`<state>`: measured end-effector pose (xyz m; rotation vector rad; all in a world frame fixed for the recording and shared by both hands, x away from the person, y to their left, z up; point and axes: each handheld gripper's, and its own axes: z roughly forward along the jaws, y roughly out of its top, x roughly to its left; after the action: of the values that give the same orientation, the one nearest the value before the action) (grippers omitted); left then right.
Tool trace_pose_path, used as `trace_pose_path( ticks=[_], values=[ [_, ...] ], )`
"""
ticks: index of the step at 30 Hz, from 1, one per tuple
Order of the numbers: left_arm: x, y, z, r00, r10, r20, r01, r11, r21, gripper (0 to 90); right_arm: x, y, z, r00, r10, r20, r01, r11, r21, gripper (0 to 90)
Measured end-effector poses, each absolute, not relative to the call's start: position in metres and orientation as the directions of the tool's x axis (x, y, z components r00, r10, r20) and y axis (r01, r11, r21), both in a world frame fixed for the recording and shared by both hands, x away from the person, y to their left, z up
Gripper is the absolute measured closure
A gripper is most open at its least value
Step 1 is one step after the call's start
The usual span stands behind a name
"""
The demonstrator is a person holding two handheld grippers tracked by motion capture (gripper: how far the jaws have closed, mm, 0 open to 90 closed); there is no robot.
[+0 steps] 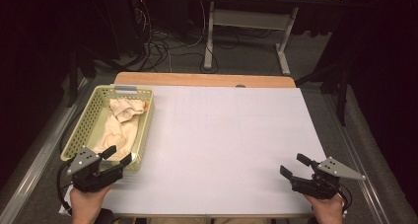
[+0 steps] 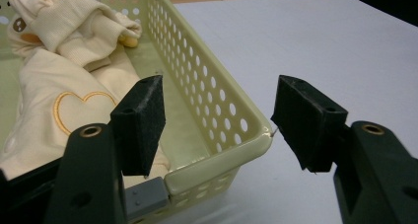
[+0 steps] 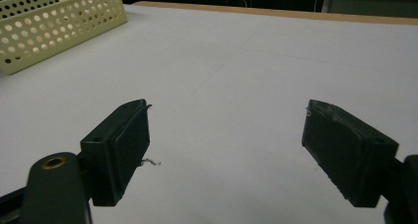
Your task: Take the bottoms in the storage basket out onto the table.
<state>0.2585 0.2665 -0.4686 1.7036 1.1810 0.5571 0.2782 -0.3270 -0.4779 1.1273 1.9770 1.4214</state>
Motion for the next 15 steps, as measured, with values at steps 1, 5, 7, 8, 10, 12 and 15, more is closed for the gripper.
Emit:
trace_pose_path(
  ticks=[1,5,7,8,10,12,15],
  values=[
    [0.2587,0.2663,-0.4685,0.43,0.892,-0.142,0.457,-0.079,0.886,35.5,0.2792,-0.3269,-0.4784,-0.562,0.822,0.096,0.358,0.136,0.924,18.6],
    [0.2594,0.2655,-0.4685,0.438,0.888,-0.141,0.457,-0.085,0.885,34.1,0.2799,-0.3271,-0.4787,-0.557,0.825,0.097,0.365,0.139,0.921,18.7],
    [0.2598,0.265,-0.4686,0.44,0.887,-0.141,0.459,-0.087,0.884,34.1,0.2798,-0.3274,-0.4787,-0.557,0.825,0.096,0.365,0.14,0.92,18.8],
    [0.2599,0.265,-0.4686,0.44,0.886,-0.142,0.46,-0.087,0.884,34.1,0.2798,-0.3274,-0.4788,-0.556,0.825,0.096,0.366,0.139,0.92,18.8],
    [0.2603,0.2649,-0.4685,0.441,0.886,-0.144,0.461,-0.086,0.883,34.1,0.2798,-0.3273,-0.4789,-0.556,0.825,0.096,0.367,0.141,0.92,18.8],
    [0.2609,0.2648,-0.4686,0.442,0.886,-0.144,0.463,-0.087,0.882,32.7,0.2802,-0.3275,-0.4791,-0.556,0.826,0.094,0.368,0.143,0.919,18.8],
    [0.2616,0.2651,-0.469,0.442,0.884,-0.152,0.468,-0.083,0.88,33.1,0.2806,-0.3277,-0.4793,-0.558,0.825,0.093,0.37,0.146,0.917,18.9]
  ],
)
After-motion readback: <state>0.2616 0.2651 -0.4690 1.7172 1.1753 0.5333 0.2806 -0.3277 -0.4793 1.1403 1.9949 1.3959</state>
